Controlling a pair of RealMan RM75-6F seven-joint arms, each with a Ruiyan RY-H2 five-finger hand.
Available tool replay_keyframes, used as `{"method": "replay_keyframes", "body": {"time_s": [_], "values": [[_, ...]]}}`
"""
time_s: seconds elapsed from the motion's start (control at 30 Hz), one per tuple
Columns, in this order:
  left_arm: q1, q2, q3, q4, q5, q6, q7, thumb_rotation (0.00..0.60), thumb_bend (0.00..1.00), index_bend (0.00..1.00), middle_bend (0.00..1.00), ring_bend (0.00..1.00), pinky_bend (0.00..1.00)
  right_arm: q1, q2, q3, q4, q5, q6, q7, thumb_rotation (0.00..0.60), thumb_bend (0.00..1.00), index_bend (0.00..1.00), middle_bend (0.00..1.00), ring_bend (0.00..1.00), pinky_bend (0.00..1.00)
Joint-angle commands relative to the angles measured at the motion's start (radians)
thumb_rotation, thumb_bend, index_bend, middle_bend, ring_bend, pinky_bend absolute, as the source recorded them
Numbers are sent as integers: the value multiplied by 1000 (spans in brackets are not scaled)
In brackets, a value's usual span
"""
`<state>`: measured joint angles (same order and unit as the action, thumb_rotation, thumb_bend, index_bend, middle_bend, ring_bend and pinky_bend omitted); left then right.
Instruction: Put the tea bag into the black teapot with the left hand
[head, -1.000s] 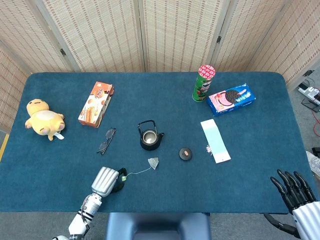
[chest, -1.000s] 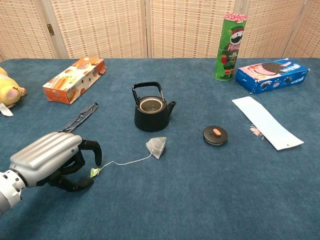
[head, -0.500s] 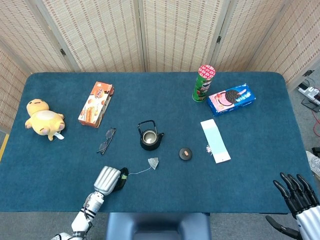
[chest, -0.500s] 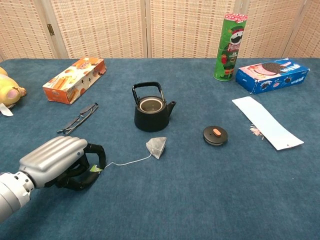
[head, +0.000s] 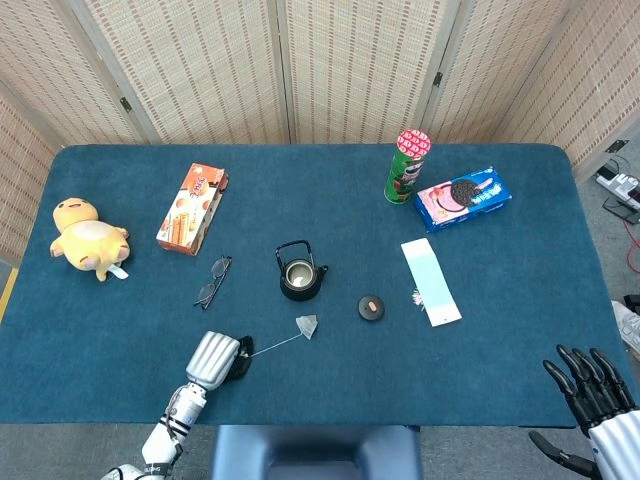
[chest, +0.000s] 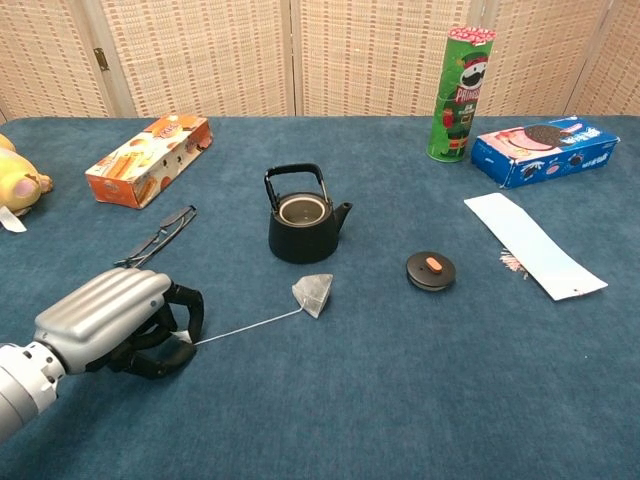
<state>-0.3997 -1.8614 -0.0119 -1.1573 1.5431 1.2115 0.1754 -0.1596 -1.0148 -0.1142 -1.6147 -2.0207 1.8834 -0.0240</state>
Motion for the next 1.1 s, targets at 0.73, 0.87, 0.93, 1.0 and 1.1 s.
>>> {"method": "replay_keyframes", "body": {"time_s": [0.73,0.87,0.93,1.0,1.1], "values": [[-20,116,-66,-132,38,124,85,600,469,648,1000,1000,1000,2,-1,2,-7,-4,-11,-9,491,206,0,0,0,0],[-41,155,-91,-222,49,128,173,600,469,647,1000,1000,1000,3,1,3,-7,0,-10,-1,490,206,0,0,0,0],[-61,172,-115,-263,48,119,224,600,468,645,1000,1000,1000,3,3,5,-7,3,-9,4,490,206,0,0,0,0],[-84,185,-143,-299,43,107,263,600,469,645,1000,1000,1000,6,5,5,-8,8,-15,9,489,206,0,0,0,0],[-119,201,-185,-337,41,93,304,600,469,644,1000,1000,1000,14,8,4,-13,16,-36,12,488,206,0,0,0,0]]}}
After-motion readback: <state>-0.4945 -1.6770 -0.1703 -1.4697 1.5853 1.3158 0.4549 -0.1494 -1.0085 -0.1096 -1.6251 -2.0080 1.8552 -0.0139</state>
